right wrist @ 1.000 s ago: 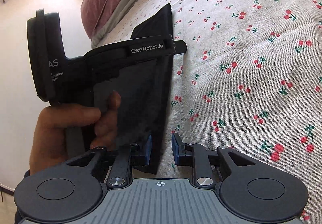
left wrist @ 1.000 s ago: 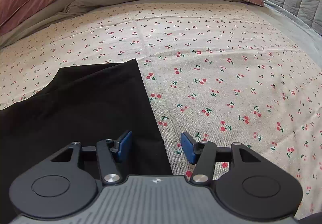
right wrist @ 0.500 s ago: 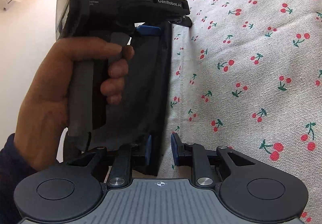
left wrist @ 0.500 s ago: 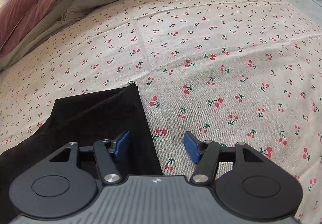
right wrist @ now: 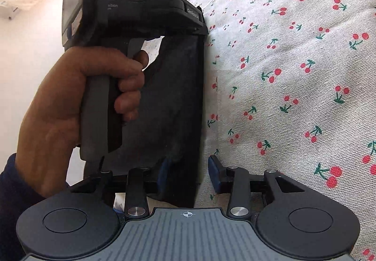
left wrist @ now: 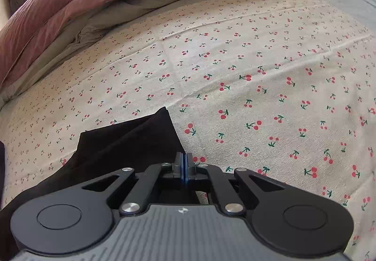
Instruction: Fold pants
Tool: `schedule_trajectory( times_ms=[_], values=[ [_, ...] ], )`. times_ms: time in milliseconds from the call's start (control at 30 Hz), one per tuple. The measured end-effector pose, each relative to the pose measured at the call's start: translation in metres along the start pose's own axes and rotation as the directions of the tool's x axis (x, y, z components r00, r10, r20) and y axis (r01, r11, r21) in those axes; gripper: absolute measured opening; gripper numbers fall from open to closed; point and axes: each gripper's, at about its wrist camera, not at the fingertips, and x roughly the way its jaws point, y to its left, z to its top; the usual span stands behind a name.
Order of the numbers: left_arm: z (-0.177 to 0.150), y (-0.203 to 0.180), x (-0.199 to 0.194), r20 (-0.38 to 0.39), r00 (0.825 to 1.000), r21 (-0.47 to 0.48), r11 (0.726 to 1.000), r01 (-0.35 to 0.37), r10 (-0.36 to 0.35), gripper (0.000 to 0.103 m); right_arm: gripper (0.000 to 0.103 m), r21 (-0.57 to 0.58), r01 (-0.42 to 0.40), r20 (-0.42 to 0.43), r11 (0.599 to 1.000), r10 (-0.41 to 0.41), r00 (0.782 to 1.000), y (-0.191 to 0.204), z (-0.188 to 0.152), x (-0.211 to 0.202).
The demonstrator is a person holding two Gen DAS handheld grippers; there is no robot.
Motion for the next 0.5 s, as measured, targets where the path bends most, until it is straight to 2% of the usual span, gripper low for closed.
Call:
schedule_trajectory(
  times_ms=[133,233,333,367,400,433,500],
  values=[
    [0.001,0.035,-0.020,0.052,0.995,-0.140,0.986,0.089,-0.082,0.000,0.037,-0.011,-0.003,0.017,1.000,0.003,1.000,0.002,-0.004,0.002],
    [0.000,0.056,-0.032,0.082,0.991,-0.211,0.970,0.125,-0.109,0.000,0.037,-0.033,-0.010,0.024,0.999,0.011,1.000,0.006,-0.007,0.005],
    [-0.002,0.068,-0.039,0.099,0.990,-0.243,0.962,0.125,-0.104,0.000,0.036,-0.059,-0.017,0.036,0.998,0.019,0.999,0.010,-0.011,0.011],
    [-0.003,0.071,-0.040,0.100,0.989,-0.255,0.958,0.127,-0.105,0.000,0.030,-0.069,-0.013,0.041,0.998,0.016,0.999,0.012,-0.012,0.012],
    [-0.003,0.073,-0.040,0.100,0.989,-0.269,0.954,0.129,-0.106,0.000,0.014,-0.072,-0.008,0.044,0.997,0.011,0.999,0.012,-0.016,0.009],
    [-0.003,0.074,-0.041,0.104,0.989,-0.279,0.951,0.129,-0.104,0.000,0.007,-0.069,-0.005,0.045,0.998,0.008,0.999,0.014,-0.016,0.007],
    [0.000,0.073,-0.041,0.115,0.988,-0.301,0.945,0.131,-0.101,0.000,0.005,-0.071,-0.003,0.062,0.997,0.007,0.998,0.020,-0.018,0.002]
  ],
)
